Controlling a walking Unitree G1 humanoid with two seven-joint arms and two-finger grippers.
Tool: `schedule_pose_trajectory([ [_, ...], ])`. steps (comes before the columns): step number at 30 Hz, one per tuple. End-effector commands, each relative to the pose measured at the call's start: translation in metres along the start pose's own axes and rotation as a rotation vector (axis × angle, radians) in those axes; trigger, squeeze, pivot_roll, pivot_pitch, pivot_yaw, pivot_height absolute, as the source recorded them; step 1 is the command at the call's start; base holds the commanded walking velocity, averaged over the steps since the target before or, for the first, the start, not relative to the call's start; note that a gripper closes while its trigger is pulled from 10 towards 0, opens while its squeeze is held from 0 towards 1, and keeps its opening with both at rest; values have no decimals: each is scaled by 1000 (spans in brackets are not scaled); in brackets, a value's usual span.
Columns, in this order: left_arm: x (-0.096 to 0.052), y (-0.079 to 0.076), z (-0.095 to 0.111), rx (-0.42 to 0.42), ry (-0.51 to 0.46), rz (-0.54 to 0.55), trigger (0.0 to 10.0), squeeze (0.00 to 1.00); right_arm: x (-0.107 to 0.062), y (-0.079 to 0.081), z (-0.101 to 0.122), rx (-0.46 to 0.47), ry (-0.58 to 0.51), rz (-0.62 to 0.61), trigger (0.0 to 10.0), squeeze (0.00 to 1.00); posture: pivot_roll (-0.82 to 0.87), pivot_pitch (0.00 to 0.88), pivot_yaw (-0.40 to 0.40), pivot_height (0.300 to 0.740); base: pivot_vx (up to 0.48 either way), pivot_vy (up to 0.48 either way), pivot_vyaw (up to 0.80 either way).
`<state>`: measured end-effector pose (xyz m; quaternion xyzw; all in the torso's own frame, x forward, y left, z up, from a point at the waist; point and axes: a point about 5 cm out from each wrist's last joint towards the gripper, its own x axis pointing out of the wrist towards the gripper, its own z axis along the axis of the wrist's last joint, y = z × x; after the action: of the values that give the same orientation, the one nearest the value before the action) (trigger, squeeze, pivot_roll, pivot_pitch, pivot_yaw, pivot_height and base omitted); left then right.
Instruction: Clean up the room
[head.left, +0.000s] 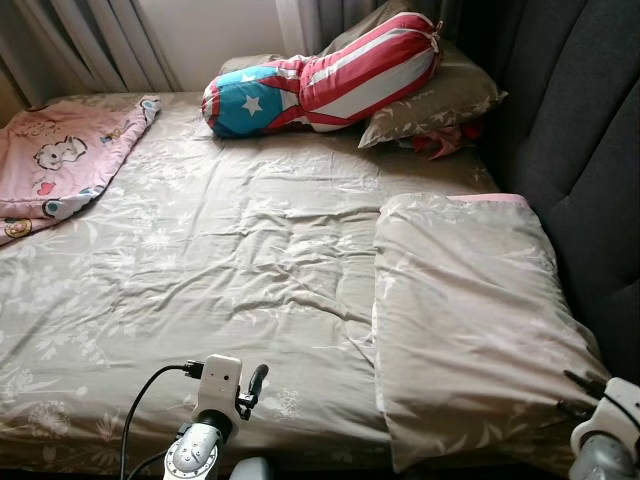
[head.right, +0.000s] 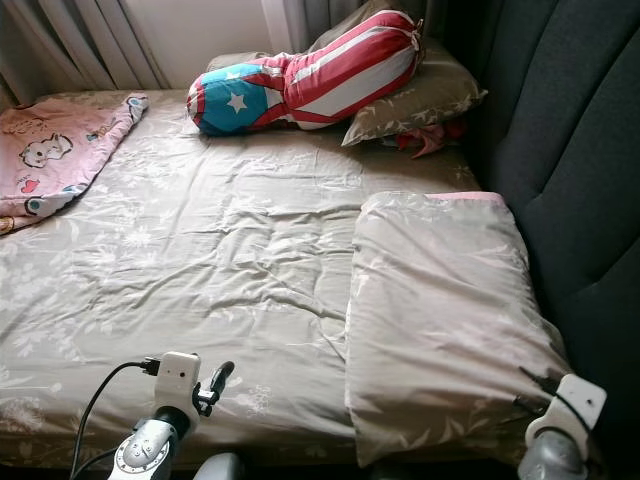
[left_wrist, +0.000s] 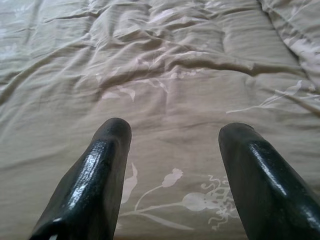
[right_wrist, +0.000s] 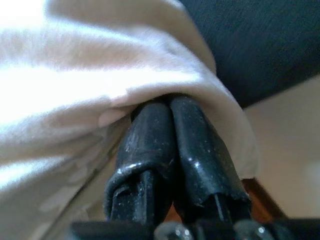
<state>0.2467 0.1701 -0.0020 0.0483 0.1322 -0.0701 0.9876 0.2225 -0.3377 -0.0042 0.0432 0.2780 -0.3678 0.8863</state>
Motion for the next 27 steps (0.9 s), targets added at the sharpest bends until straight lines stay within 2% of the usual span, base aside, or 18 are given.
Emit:
schedule_pose_trajectory([
  [1, -3, 3, -8, 1, 43, 11, 10000, 0, 5, -8, 27, 27, -95, -39, 10000, 0, 0, 66, 23, 651, 0, 0, 0],
  [6, -3, 2, -9, 1, 47, 10, 10000, 0, 6, -8, 35, 3, -123, -31, 10000, 0, 2, 66, 23, 651, 0, 0, 0],
  [12, -4, 3, -12, 3, 59, 14, 10000, 0, 8, -12, 58, 36, -201, -49, 10000, 0, -5, 69, 25, 651, 0, 0, 0],
  [17, -4, 2, -14, 2, 67, 12, 10000, 0, 7, -2, 61, 42, -229, 13, 10000, 0, -13, 65, 19, 651, 0, 0, 0],
  [18, -4, 0, -14, -1, 69, 9, 10000, 0, 3, 11, 55, 60, -248, 94, 10000, 0, -13, 63, 18, 651, 0, 0, 0],
  [22, -3, -4, -16, -7, 75, 6, 10000, 0, -5, 31, 38, 70, -270, 215, 10000, 0, -20, 59, 14, 651, 0, 0, 0],
  [24, -3, -7, -19, -12, 87, 3, 10000, 0, -16, 47, 13, 90, -252, 299, 10000, 0, -38, 50, 14, 651, 0, 0, 0],
  [26, -3, -8, -22, -13, 102, 0, 10000, 0, -24, 57, -1, 104, -248, 357, 10000, 0, -50, 39, 11, 651, 0, 0, 0],
  [27, -3, -8, -22, -13, 102, 0, 10000, 0, -24, 57, -1, 104, -248, 357, 10000, 0, -50, 39, 11, 651, 0, 0, 0],
])
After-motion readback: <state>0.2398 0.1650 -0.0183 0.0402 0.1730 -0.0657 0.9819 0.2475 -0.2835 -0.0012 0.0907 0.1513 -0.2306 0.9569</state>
